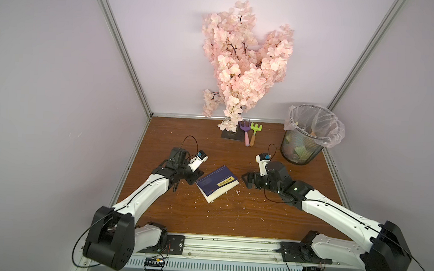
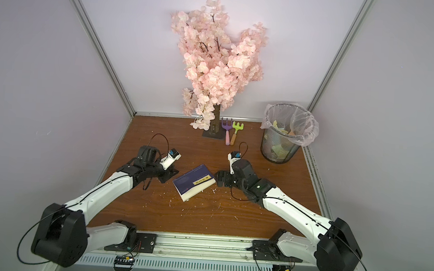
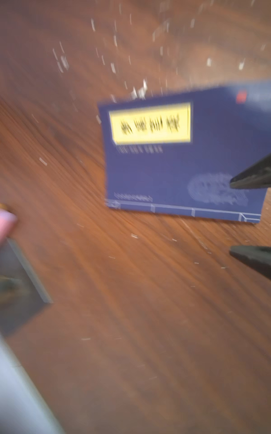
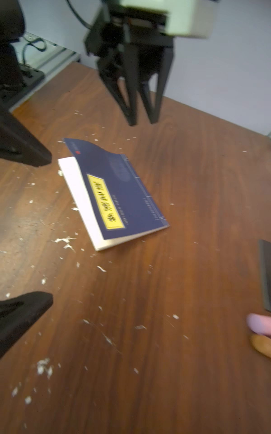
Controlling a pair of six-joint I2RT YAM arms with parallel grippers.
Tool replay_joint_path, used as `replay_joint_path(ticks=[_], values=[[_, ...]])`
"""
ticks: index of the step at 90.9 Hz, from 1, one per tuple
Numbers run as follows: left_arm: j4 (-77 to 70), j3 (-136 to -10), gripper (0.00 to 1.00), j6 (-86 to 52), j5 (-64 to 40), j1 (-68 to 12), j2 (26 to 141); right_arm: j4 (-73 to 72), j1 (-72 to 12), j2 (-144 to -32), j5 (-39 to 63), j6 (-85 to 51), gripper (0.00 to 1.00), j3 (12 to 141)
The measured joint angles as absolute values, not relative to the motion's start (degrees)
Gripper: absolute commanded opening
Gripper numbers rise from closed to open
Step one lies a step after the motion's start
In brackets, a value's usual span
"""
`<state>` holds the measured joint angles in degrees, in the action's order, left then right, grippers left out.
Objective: Peel off the used sticky note
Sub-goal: Close the book at the center of the board, then adjust the book at the center of the board.
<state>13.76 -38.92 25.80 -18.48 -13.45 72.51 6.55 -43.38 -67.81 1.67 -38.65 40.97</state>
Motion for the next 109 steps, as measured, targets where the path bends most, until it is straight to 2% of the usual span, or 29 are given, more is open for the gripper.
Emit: replay_joint_path(ticks=[13,27,47,71,91,109], values=[[11.6,-36.4,0.35,25.5,-11.0,-13.5,78.6,-0.8,-47.3,-70.1,5.0,-43.9,0.87,34.2],[10.5,-36.2,0.36,25.5,-7.7,-14.2,82.2,-11.3,-48.0,-74.0,7.7,-50.5,0.88,28.8],[11.7,-36.2,0.38,27.1,-9.3,-16.0,82.4,-23.4,-48.1,-83.7,9.3,-57.3,0.93,28.8],[13.9,-34.5,0.39,29.8,-12.0,-22.7,80.0,-33.5,-45.1,-93.8,11.0,-61.6,0.93,33.5],[15.6,-34.2,0.4,30.1,-15.5,-26.1,79.4,-32.6,-40.9,-97.1,12.0,-60.1,0.94,37.6],[16.0,-34.4,0.49,28.7,-18.7,-26.2,79.1,-22.7,-38.2,-95.0,11.4,-53.6,0.94,41.1]])
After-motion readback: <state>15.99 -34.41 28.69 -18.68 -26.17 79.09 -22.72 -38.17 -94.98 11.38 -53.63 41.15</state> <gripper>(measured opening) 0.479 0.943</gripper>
